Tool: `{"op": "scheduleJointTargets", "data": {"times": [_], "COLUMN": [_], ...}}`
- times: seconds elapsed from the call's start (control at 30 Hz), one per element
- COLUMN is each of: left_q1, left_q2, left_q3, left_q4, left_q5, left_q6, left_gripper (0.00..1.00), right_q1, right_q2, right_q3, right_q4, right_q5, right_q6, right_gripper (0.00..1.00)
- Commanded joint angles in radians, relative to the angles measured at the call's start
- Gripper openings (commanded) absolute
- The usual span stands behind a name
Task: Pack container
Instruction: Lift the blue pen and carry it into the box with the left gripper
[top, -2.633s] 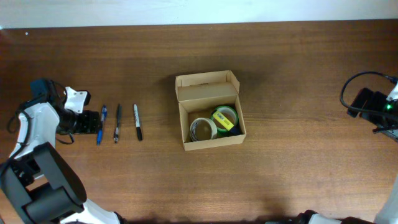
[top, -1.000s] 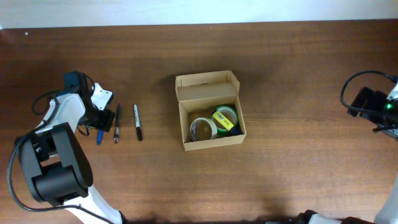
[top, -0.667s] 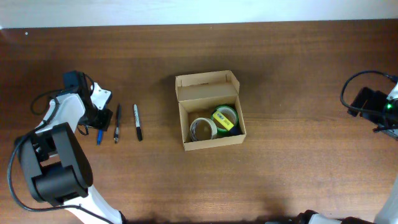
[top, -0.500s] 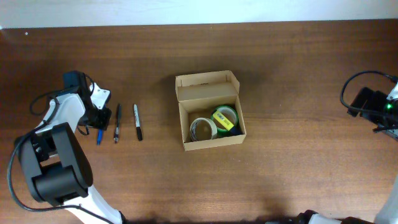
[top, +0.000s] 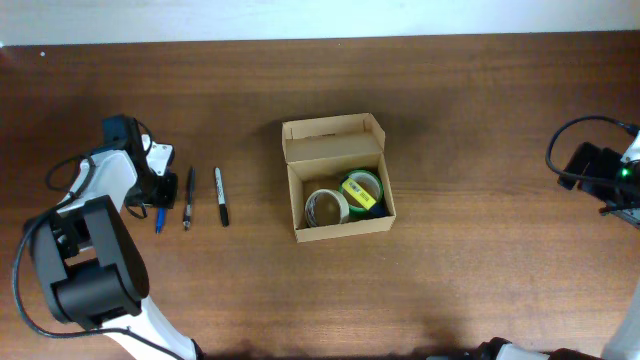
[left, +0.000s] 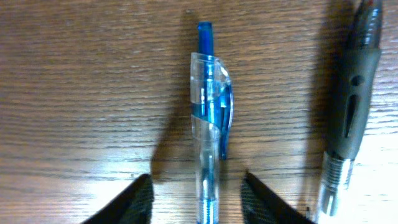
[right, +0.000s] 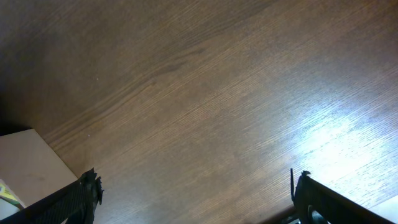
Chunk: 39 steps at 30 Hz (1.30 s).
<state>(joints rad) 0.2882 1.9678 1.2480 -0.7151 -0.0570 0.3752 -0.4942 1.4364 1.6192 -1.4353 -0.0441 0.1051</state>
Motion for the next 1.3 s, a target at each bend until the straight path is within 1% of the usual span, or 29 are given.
{"op": "scheduleJointTargets", "data": {"times": [0.0, 0.07, 0.1, 0.17, 0.4, 0.6, 0.77, 0.97, 1.13, 1.27], "left_q1": [0.003, 0.003, 0.003, 0.003, 0.002, 0.002, 0.002, -0.004, -0.065, -0.179], "left_q2": [0.080, 0.087, 0.090, 0.090, 0.090, 0.052, -0.064, -0.233, -0.335, -0.339], "left_q3": [-0.024, -0.024, -0.024, -0.024, -0.023, 0.020, 0.125, 0.274, 0.299, 0.299], "left_q4": [-0.007, -0.006, -0.003, 0.000, 0.008, -0.019, -0.101, -0.193, -0.186, -0.183], "left_q5": [0.017, 0.019, 0.019, 0.018, 0.017, 0.065, 0.065, 0.079, 0.168, 0.174], "left_q6": [-0.024, -0.032, -0.035, -0.035, -0.035, -0.050, -0.072, -0.072, -0.070, -0.067], "left_gripper": [0.29, 0.09, 0.05, 0.02, 0.02, 0.02, 0.02, 0.02, 0.02, 0.02], "right_q1": [-0.003, -0.003, -0.003, -0.003, -0.003, -0.003, -0.003, -0.003, -0.003, -0.003], "right_q2": [-0.014, -0.014, -0.014, -0.014, -0.014, -0.014, -0.014, -0.014, -0.014, -0.014], "right_q3": [-0.001, -0.001, -0.001, -0.001, -0.001, -0.001, -0.001, 0.000, -0.001, -0.001], "right_q4": [-0.004, -0.005, -0.005, -0.005, -0.007, -0.007, -0.007, -0.007, -0.007, -0.008], "right_q5": [-0.009, -0.009, -0.009, -0.009, -0.010, -0.010, -0.010, -0.010, -0.013, -0.025], "right_q6": [-0.001, -0.001, -0.001, -0.001, -0.001, -0.001, -0.001, -0.001, -0.001, -0.001], "right_gripper": [0.99, 0.99, 0.99, 0.99, 0.99, 0.99, 0.99, 0.99, 0.99, 0.99]}}
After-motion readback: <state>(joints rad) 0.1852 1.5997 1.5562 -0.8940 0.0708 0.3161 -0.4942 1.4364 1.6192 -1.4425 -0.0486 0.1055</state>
